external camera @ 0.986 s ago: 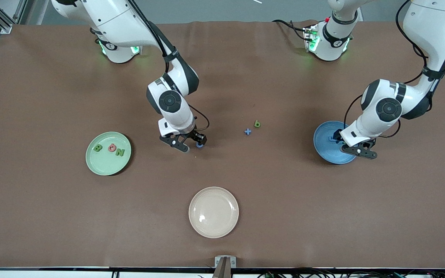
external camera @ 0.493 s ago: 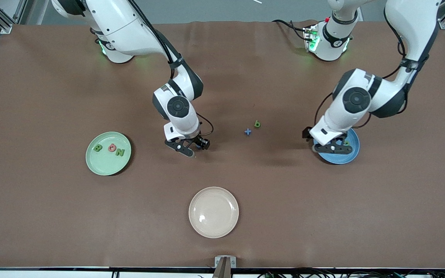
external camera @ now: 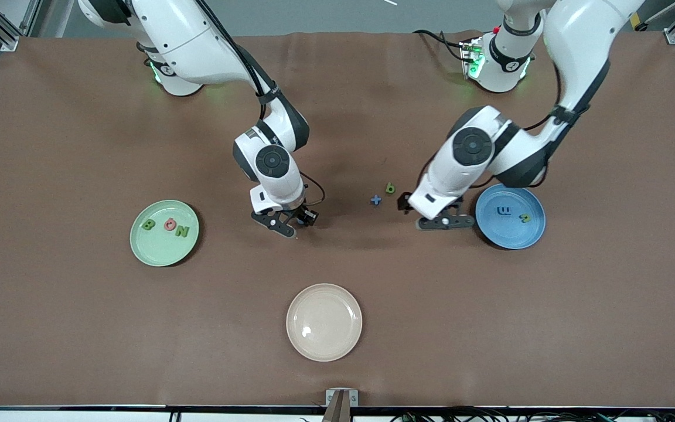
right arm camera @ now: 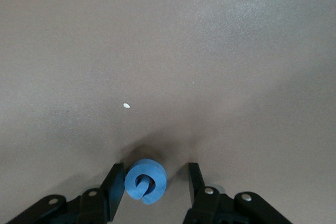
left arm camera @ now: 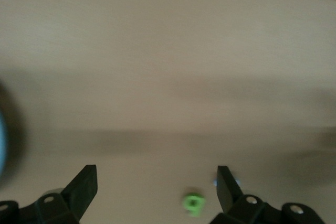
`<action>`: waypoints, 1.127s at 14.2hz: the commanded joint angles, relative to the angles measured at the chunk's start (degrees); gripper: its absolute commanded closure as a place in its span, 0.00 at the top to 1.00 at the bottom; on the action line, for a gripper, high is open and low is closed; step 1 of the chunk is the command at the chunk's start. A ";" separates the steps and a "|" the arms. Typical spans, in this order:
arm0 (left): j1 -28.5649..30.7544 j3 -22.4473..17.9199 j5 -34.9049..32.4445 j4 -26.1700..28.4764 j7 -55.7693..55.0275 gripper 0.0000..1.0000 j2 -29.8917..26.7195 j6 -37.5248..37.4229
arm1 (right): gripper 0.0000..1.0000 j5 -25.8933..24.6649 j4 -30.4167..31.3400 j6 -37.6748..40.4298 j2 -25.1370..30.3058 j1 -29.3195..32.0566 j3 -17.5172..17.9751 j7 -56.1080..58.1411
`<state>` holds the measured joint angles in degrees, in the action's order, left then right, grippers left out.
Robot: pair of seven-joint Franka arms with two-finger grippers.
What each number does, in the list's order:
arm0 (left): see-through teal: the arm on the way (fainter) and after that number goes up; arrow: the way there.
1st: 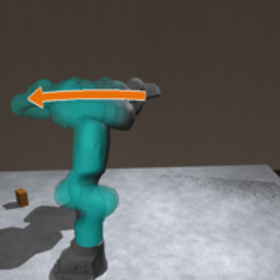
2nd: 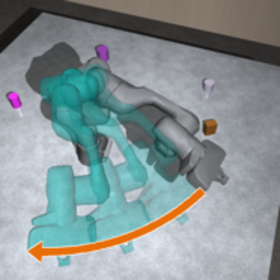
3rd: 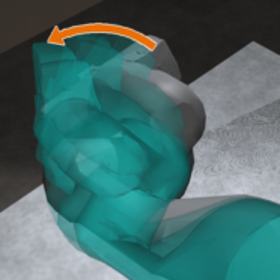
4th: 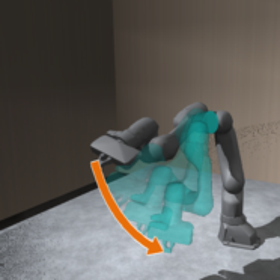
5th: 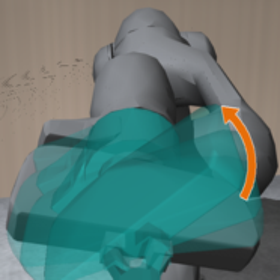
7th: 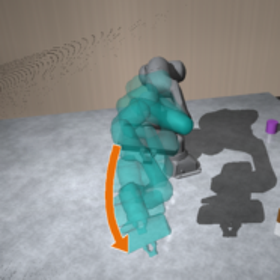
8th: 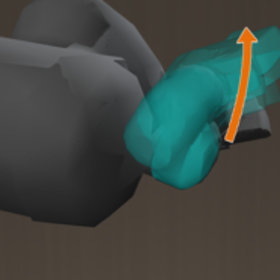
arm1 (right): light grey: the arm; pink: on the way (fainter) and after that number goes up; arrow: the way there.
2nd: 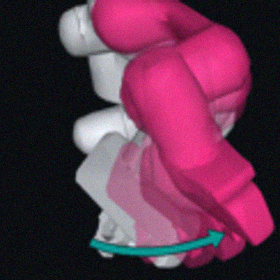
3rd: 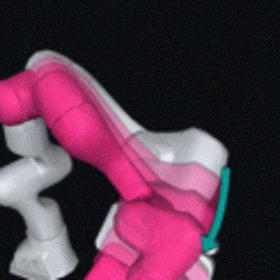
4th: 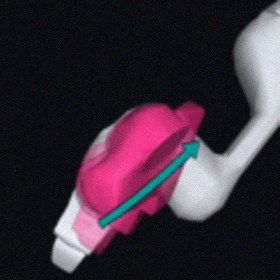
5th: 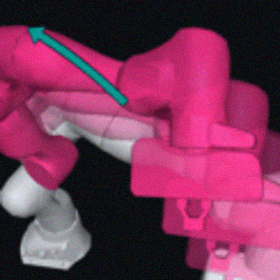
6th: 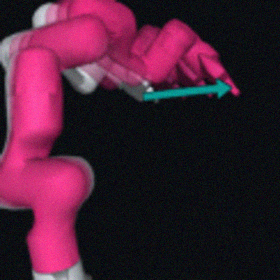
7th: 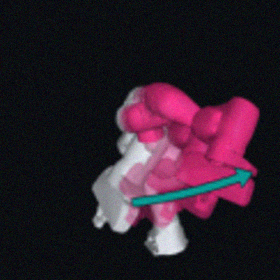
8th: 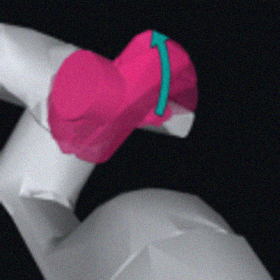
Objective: Sort upper and lower case letters into plates
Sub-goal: 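Grasp the G with the right gripper while the left gripper grasps the x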
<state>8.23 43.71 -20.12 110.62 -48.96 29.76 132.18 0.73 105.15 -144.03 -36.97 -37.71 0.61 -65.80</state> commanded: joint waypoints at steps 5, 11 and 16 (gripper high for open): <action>-15.06 -7.93 -1.15 -8.83 -8.07 1.00 8.82 -1.75 | 0.01 -1.53 -0.04 1.20 0.14 0.43 -0.35 -0.92; -20.62 -11.72 -1.23 -9.64 -10.28 1.00 11.20 -1.23 | 0.00 -1.44 0.83 16.92 10.06 11.93 -0.79 18.55; -22.11 -11.98 -1.41 -8.67 -12.39 1.00 12.08 -0.96 | 0.00 -1.44 6.29 16.59 14.04 25.91 -0.79 42.30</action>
<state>-12.84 32.25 -20.28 102.17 -59.24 41.70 131.93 0.15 107.77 -126.40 -25.11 -16.58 -1.51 -29.70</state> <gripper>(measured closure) 0.000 0.652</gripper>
